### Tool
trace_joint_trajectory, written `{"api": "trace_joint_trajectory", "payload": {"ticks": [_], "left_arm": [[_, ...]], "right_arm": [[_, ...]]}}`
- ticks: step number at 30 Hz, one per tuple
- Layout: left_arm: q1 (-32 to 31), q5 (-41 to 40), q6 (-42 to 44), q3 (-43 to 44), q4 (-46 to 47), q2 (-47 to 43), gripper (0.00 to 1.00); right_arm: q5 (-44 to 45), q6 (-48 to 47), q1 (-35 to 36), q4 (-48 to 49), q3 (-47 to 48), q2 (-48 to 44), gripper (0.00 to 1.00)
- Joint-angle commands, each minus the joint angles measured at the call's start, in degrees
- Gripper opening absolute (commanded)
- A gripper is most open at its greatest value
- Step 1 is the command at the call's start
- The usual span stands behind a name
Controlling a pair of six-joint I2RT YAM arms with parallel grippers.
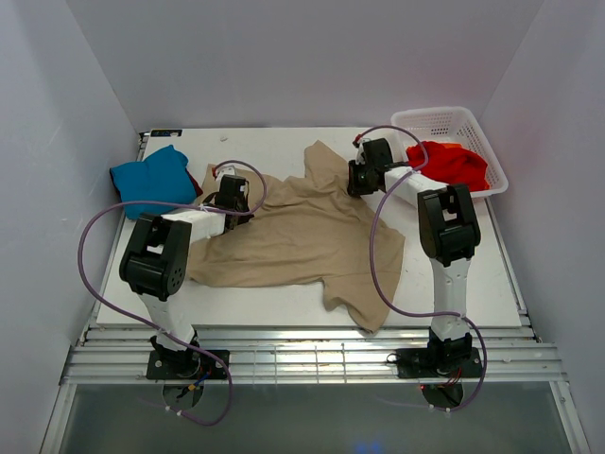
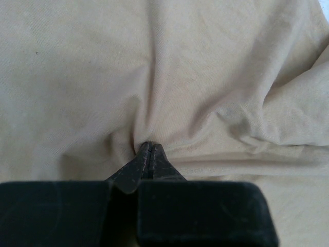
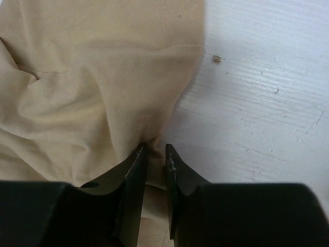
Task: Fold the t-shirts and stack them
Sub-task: Flatten the tshirt out
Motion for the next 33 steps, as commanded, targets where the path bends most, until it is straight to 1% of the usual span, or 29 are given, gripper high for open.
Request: {"api": "trace_joint_trajectory", "payload": {"ticks": [1, 2, 3, 4, 7, 10, 11, 13, 16, 22, 28, 31, 33], "left_arm": [[-0.28, 0.82, 0.23, -1.18, -2.11, -2.47, 0.0], [-0.28, 0.82, 0.32, -1.27, -2.11, -2.55, 0.0], [-0.19, 0.73, 0.41, -1.27, -2.19, -2.64, 0.0], [-0.19, 0.64, 0.41, -1.44, -2.19, -2.73, 0.0], [-0.28, 0.46, 0.67, -1.62, -2.11, -3.08, 0.0], [-0.19, 0.46, 0.67, -1.79, -2.02, -3.43, 0.0], [-0.19, 0.55, 0.67, -1.88, -2.02, -3.43, 0.0], [-0.28, 0.64, 0.67, -2.14, -1.93, -3.43, 0.0], [-0.19, 0.81, 0.67, -2.32, -1.75, -3.26, 0.0], [-0.28, 0.73, 0.85, -2.85, -1.4, -3.43, 0.0], [-0.28, 0.73, 1.02, -2.94, -1.4, -3.43, 0.0], [-0.28, 0.55, 1.11, -3.03, -1.49, -3.43, 0.0], [-0.28, 0.64, 1.11, -2.94, -1.49, -3.26, 0.0]], "right_arm": [[-0.81, 0.34, 0.83, -0.64, -0.13, -1.01, 0.26], [-0.37, 0.43, 1.01, -1.16, 0.05, -0.65, 0.21], [0.41, 0.43, 1.27, -1.78, 0.22, -0.3, 0.12], [1.38, 0.34, 1.79, -1.7, -0.3, -0.39, 0.08], [5.07, 0.34, 2.24, -3.18, -0.13, -0.21, 0.08], [11.65, 0.17, 2.24, -4.16, -0.65, -1.61, 0.08], [15.59, -0.18, 2.24, -4.42, -0.66, -2.84, 0.08], [20.61, -1.59, 2.06, -5.82, 0.56, -3.98, 0.08], [25.45, -3.6, 1.89, -7.75, 2.24, -5.31, 0.08], [30.56, -5.72, 0.39, -9.25, 4.88, -5.66, 0.08], [33.99, -8.09, -0.57, -9.25, 9.53, -3.03, 0.08], [34.0, -8.36, -0.49, -9.87, 11.38, -2.41, 0.08], [33.3, -8.27, -0.49, -9.95, 10.95, -3.02, 0.08]]}}
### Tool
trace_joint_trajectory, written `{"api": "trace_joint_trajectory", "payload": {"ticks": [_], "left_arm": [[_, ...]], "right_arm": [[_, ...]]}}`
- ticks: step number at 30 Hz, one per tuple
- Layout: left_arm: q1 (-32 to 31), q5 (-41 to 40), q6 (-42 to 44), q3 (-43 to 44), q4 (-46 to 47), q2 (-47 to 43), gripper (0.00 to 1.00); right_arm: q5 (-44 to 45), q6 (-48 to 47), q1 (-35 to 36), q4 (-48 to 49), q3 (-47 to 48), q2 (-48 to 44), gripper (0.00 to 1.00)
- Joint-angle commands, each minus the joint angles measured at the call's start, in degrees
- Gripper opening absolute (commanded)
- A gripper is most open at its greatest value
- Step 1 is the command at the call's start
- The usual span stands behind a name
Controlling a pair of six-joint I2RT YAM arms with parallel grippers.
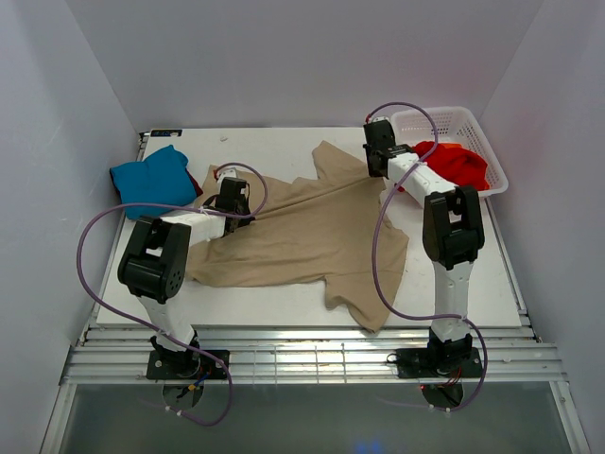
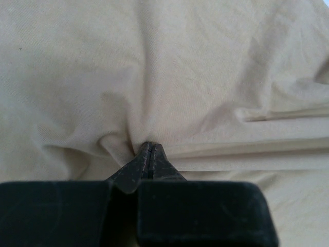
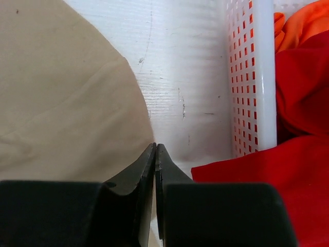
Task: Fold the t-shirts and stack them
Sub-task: Flatten the tshirt out
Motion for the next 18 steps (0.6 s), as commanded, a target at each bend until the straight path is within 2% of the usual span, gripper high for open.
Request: {"api": "trace_joint_trajectory", "payload": {"ticks": [1, 3, 4, 5, 8, 10, 13, 14, 18], "left_arm": [[0.11, 0.22, 0.87, -1.08, -2.1, -1.97, 0.0], [0.12, 0.84, 0.7, -0.82, -2.1, -1.88, 0.0], [0.12, 1.19, 0.44, -0.73, -1.93, -2.05, 0.0], [0.03, 1.28, 0.26, -0.64, -1.67, -2.32, 0.0], [-0.06, 2.77, 0.69, -0.64, 0.44, -4.34, 0.0], [-0.41, 3.3, 1.22, -0.46, 4.21, -6.53, 0.0], [-0.59, 4.61, 1.66, 0.41, 7.81, -8.12, 0.0], [-0.76, 4.97, 2.01, 1.29, 8.18, -8.03, 0.03], [-2.77, 4.01, 3.42, 2.61, 8.09, -7.24, 0.04]], "right_arm": [[2.44, -1.63, -0.81, -0.1, 1.73, -0.68, 0.08], [2.07, -0.75, -0.73, -1.15, 1.63, -0.86, 0.11], [1.55, -0.66, -0.73, -1.5, 1.02, -1.12, 0.18], [0.94, -0.57, -0.73, -1.16, 0.58, -1.99, 0.3], [-3.71, -1.19, -0.9, 1.74, 0.66, -3.06, 0.49], [-8.96, -1.01, -1.16, 1.83, 3.29, -2.1, 0.53], [-17.57, -0.49, -1.87, 2.8, 9.52, 1.59, 0.53], [-19.61, 0.13, -2.13, 3.32, 13.11, 4.21, 0.53], [-26.64, 2.67, -2.48, 4.03, 19.81, 10.2, 0.52]]}}
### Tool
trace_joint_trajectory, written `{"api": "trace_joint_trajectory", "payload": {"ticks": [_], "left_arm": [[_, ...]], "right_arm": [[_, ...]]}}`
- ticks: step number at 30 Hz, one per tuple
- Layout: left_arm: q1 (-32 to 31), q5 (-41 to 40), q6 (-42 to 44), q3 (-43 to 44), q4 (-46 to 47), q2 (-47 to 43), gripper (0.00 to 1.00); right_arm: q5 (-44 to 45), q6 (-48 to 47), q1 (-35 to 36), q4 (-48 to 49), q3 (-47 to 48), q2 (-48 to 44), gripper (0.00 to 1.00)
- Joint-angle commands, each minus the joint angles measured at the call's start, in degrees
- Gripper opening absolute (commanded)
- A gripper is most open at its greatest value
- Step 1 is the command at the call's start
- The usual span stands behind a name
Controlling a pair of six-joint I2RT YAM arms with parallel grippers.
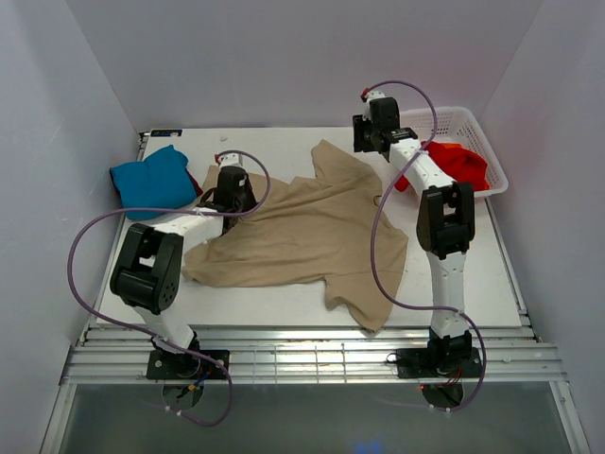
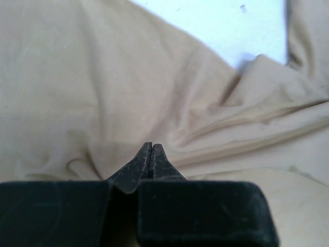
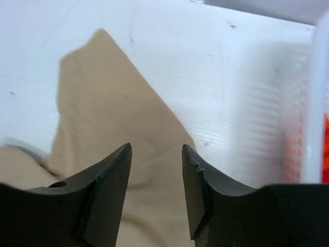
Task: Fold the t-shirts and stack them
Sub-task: Flatten the tshirt out
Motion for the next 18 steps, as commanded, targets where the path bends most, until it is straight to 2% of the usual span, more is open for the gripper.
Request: {"api": "trace_joint_trajectory", "payload": {"ticks": [1, 3, 4, 7, 10, 18], "left_arm": [[-2.17, -0.27, 2.17, 1.85, 2.52, -2.15, 0.04], [-2.96, -2.21, 2.44, 0.89, 2.78, -2.06, 0.03], [-3.05, -2.74, 2.53, 0.71, 3.13, -2.06, 0.02], [-3.05, -6.77, 3.32, 1.05, 3.31, -0.75, 0.0], [-2.79, -13.19, 5.34, 3.77, 3.22, 2.68, 0.0], [1.69, -14.17, 6.22, 11.86, 4.01, 12.78, 0.0]], "right_arm": [[-11.94, 2.9, -0.47, 2.98, 4.53, 4.29, 0.49], [-14.68, 4.74, -0.39, 6.21, 1.3, 4.03, 0.35], [-16.35, 5.36, -0.47, 7.46, -0.21, 3.51, 0.21], [-18.29, 7.12, -0.47, 8.0, -2.94, 4.11, 0.11], [-18.65, 7.73, -0.47, 7.38, -5.57, 4.29, 0.09], [-16.98, 8.0, -0.47, 7.29, -11.73, 2.18, 0.09]]}}
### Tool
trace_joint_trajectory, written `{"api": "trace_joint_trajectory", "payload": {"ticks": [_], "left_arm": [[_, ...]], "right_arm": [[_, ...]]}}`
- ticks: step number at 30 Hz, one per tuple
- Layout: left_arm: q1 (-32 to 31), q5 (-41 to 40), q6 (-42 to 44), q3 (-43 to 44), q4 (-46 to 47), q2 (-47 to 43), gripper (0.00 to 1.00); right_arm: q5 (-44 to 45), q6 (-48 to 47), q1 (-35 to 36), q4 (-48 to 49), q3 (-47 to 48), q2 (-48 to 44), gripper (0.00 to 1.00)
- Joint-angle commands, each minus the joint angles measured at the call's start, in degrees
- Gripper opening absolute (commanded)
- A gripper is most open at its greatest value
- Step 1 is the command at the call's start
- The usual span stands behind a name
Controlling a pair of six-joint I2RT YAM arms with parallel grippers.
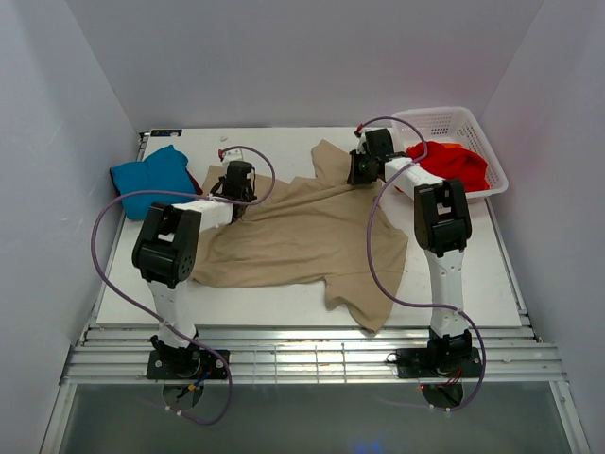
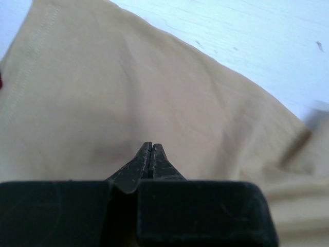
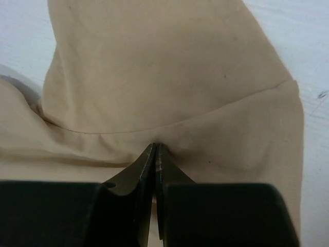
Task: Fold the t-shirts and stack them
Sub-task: Flatten the tshirt out
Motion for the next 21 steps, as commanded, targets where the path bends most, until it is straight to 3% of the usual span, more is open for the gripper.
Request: {"api": "trace_joint_trajectory", "payload": {"ticks": [1, 7, 15, 21], "left_arm": [[2.3, -1.89, 1.21, 5.13, 0.56, 3.73, 0.0], [4.85, -1.27, 0.78, 10.58, -1.98, 8.67, 0.0], [8.02, -0.48, -2.12, 13.14, -4.63, 11.75, 0.0], [8.37, 1.63, -2.82, 14.1, -3.49, 12.45, 0.0]], "right_arm": [[0.2, 1.24, -0.19, 1.09, -0.98, -1.75, 0.08], [6.69, 1.69, -0.19, -2.6, -0.55, -0.44, 0.08], [11.52, 4.14, -2.91, -9.55, 8.42, 5.1, 0.08], [10.48, 5.81, -6.43, -10.08, 13.07, 7.39, 0.08]]}}
